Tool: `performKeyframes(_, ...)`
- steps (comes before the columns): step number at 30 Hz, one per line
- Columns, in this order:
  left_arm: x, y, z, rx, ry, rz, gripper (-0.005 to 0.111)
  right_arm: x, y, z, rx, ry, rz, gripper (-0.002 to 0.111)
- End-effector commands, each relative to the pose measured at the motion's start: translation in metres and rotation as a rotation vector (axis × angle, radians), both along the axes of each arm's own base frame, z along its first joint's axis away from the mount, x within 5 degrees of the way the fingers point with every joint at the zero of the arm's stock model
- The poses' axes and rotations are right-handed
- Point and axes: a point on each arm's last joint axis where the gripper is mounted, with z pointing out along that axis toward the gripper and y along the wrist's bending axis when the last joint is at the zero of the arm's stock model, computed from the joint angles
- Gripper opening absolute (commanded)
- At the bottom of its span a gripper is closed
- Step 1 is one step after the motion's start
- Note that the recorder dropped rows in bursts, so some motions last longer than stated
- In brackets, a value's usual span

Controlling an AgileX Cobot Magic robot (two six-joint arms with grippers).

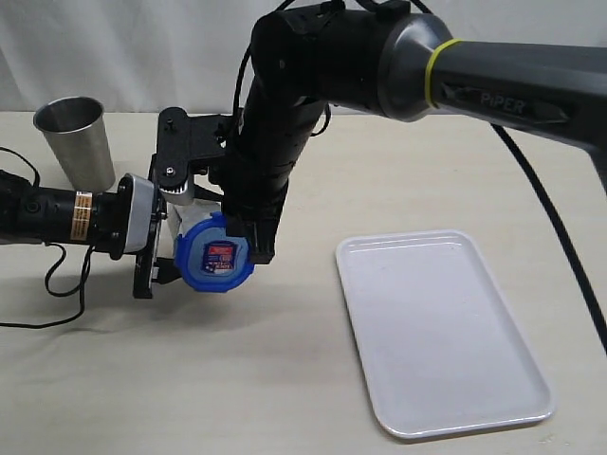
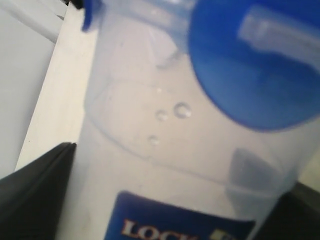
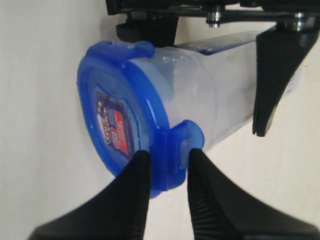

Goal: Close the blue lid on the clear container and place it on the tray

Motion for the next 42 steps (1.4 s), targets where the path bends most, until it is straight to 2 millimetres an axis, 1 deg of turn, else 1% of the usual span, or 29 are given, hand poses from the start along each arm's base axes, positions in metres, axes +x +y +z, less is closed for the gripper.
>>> performKeyframes(1, 0.007, -0.004, 0.020, -0.204, 0.093, 0.099, 0.000, -0.017, 0.010, -0.030, -0.023, 0.179, 0.043, 0.019)
performKeyframes(6, 0.007, -0.004, 0.020, -0.206, 0.100, 0.101, 0.000, -0.014, 0.009, -0.031, -0.029, 0.153, 0.013, 0.019)
performKeyframes(10, 0.008, -0.004, 0.020, -0.221, 0.144, 0.119, 0.000, -0.006, 0.006, -0.017, -0.020, 0.047, -0.053, 0.019)
performKeyframes(14, 0.008, -0.004, 0.021, -0.240, 0.187, 0.143, 0.000, -0.001, 0.002, 0.008, 0.043, -0.060, -0.126, 0.019)
performKeyframes(17, 0.010, -0.004, 0.022, -0.276, 0.260, 0.187, 0.000, -0.001, 0.001, 0.031, 0.121, -0.118, -0.169, 0.021)
performKeyframes(21, 0.013, -0.003, 0.024, -0.338, 0.387, 0.256, 0.000, -0.005, -0.004, 0.064, 0.223, -0.182, -0.212, 0.034)
performKeyframes(23, 0.014, -0.003, 0.024, -0.352, 0.420, 0.271, 0.000, -0.009, -0.007, 0.080, 0.260, -0.205, -0.225, 0.041)
performKeyframes(24, 0.014, -0.003, 0.024, -0.357, 0.433, 0.276, 0.000, -0.011, -0.009, 0.086, 0.278, -0.210, -0.239, 0.043)
performKeyframes(28, 0.014, -0.002, 0.030, -0.352, 0.440, 0.285, 0.000, -0.017, -0.021, 0.116, 0.332, -0.256, -0.339, 0.043)
performKeyframes(30, 0.016, -0.001, 0.034, -0.318, 0.443, 0.312, 0.000, -0.020, -0.029, 0.129, 0.341, -0.292, -0.392, 0.040)
performKeyframes(33, 0.015, 0.000, 0.046, -0.279, 0.440, 0.329, 0.000, -0.025, -0.046, 0.149, 0.355, -0.330, -0.467, 0.029)
performKeyframes(36, 0.011, -0.005, 0.060, -0.230, 0.443, 0.310, 0.000, -0.029, -0.064, 0.165, 0.382, -0.330, -0.518, 0.011)
performKeyframes(37, 0.009, -0.009, 0.064, -0.206, 0.451, 0.310, 0.000, -0.031, -0.071, 0.170, 0.393, -0.333, -0.533, 0.004)
performKeyframes(39, 0.006, -0.019, 0.071, -0.126, 0.447, 0.331, 0.000, -0.035, -0.083, 0.176, 0.429, -0.336, -0.553, 0.005)
performKeyframes(42, -0.002, -0.044, 0.077, 0.016, 0.422, 0.375, 0.000, -0.044, -0.101, 0.184, 0.513, -0.336, -0.589, 0.004)
